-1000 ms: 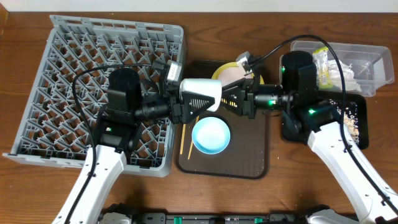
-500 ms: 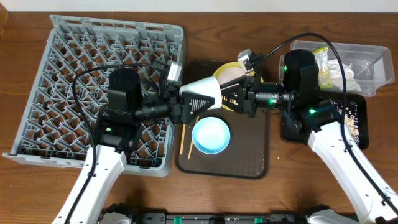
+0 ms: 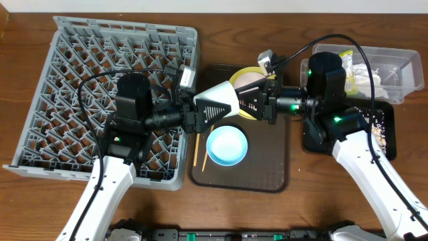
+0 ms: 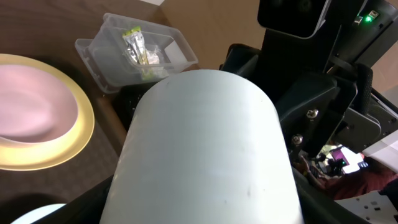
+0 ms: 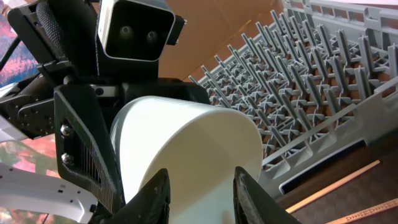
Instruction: Sort waste into correct bins and load items into the dishwasher
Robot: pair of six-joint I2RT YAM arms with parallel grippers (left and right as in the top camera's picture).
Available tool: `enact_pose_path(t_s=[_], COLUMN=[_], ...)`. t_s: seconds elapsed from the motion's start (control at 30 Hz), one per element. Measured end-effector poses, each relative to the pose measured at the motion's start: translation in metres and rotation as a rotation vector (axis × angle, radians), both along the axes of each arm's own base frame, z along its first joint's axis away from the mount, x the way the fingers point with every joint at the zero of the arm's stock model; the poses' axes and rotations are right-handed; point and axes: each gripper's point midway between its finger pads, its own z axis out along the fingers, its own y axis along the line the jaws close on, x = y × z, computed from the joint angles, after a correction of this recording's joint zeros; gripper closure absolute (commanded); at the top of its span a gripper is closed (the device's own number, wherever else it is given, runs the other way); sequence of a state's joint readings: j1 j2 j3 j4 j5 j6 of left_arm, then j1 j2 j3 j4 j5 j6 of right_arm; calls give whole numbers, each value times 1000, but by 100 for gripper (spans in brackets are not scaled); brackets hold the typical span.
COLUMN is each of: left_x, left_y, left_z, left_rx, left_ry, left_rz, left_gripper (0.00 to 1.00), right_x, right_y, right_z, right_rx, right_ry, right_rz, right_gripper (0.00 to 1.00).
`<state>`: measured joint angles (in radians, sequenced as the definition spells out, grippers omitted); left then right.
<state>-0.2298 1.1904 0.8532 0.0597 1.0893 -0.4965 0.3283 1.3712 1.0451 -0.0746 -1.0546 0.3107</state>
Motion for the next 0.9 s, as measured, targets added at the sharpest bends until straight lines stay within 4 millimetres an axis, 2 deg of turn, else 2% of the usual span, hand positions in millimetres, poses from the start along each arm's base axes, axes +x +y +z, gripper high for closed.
enact_pose_path(t_s=[0.4,0.5,0.67,0.77,0.9], left_x=[0,0,0,1,9], left_y=[0,0,0,0,4], left_z=[0,0,0,-1,-4], left_rx=[-1,-1,-1,3,30], left_ry=[1,0,0,-1,-23], left_rz=[-3,-3,-3,8,50], left_gripper=[30,36,39,41,42], right_x=[1,1,1,-2,-4], right_y=[0,0,0,-2,-10], right_z=[3,3,2,-8,-31], right_rx=[7,7,4,-17,-85], right_ry=[-19,-19,-13,51,168], right_rz=[0,0,-1,-4,-53], right_gripper=[69,69,67,67,67])
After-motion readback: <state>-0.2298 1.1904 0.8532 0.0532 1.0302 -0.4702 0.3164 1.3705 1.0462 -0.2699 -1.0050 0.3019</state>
